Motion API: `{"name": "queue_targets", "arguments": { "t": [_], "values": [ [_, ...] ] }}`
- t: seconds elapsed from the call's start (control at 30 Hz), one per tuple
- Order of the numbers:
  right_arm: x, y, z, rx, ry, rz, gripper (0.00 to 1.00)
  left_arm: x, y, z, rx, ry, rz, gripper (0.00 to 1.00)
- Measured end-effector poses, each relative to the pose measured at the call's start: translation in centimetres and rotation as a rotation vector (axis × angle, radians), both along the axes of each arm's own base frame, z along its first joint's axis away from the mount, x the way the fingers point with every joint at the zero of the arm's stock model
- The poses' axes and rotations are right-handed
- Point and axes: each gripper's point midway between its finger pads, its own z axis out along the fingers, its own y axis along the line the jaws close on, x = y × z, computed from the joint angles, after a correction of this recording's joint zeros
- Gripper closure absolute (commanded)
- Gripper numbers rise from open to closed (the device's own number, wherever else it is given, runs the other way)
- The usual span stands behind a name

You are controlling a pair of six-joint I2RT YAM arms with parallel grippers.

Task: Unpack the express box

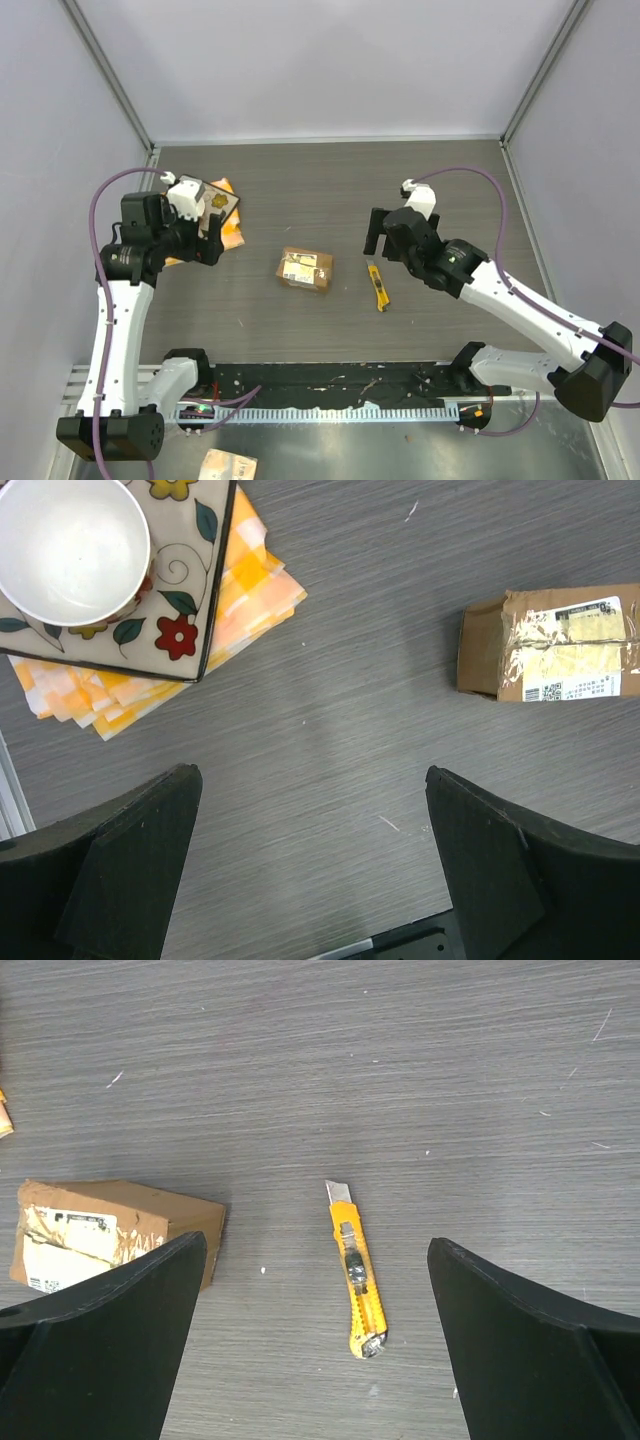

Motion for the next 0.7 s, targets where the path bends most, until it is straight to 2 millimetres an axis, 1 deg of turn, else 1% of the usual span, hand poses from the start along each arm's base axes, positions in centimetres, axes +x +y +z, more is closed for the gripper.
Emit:
{"name": "queue_targets", "arguments": {
  "t": [0.03, 0.1, 0.13, 0.17, 0.23, 0.3, 0.37, 0.47, 0.53, 0.6, 0.7],
  "values": [
    [0.0, -0.1, -0.1, -0.003, -0.001, -0.001, 0.01, -0.1, 0.0, -0.1, 0.0, 0.003, -0.003, 0.0],
    [-0.1, -0.3, -0.3, -0.01, 0.0, -0.006, 0.06, -0.2, 0.0, -0.2, 0.002, 0.008, -0.007, 0.0],
    [-0.1, -0.5, -0.5, -0.018, 0.004, -0.011, 0.13, -0.2, 0.0, -0.2, 0.004, 0.01, -0.009, 0.0],
    [-0.2, -0.6, -0.8, -0.025, 0.01, -0.014, 0.17, -0.3, 0.0, -0.2, 0.007, 0.011, -0.012, 0.0],
    [-0.5, -1.0, -1.9, -0.044, 0.029, -0.015, 0.27, -0.3, -0.1, -0.3, 0.008, 0.014, -0.02, 0.0],
    [-1.0, -1.1, -3.5, -0.062, 0.055, -0.003, 0.31, -0.4, -0.3, -0.4, 0.001, 0.02, -0.03, 0.0],
    [-1.8, -1.2, -5.9, -0.084, 0.091, 0.022, 0.32, -0.5, -0.6, -0.6, -0.01, 0.031, -0.044, 0.0],
    [-3.5, -1.2, -9.7, -0.11, 0.156, 0.076, 0.32, -0.4, -1.1, -1.0, -0.034, 0.056, -0.066, 0.0],
    [-4.4, -1.2, -11.4, -0.119, 0.184, 0.1, 0.33, -0.3, -1.4, -1.4, -0.047, 0.077, -0.077, 0.0],
    [-4.9, -1.1, -12.3, -0.119, 0.202, 0.118, 0.33, -0.2, -1.7, -1.8, -0.061, 0.099, -0.088, 0.0],
    [-4.8, -0.3, -12.6, -0.093, 0.193, 0.14, 0.34, -0.1, -2.1, -2.4, -0.081, 0.128, -0.105, 0.0]
  ]
}}
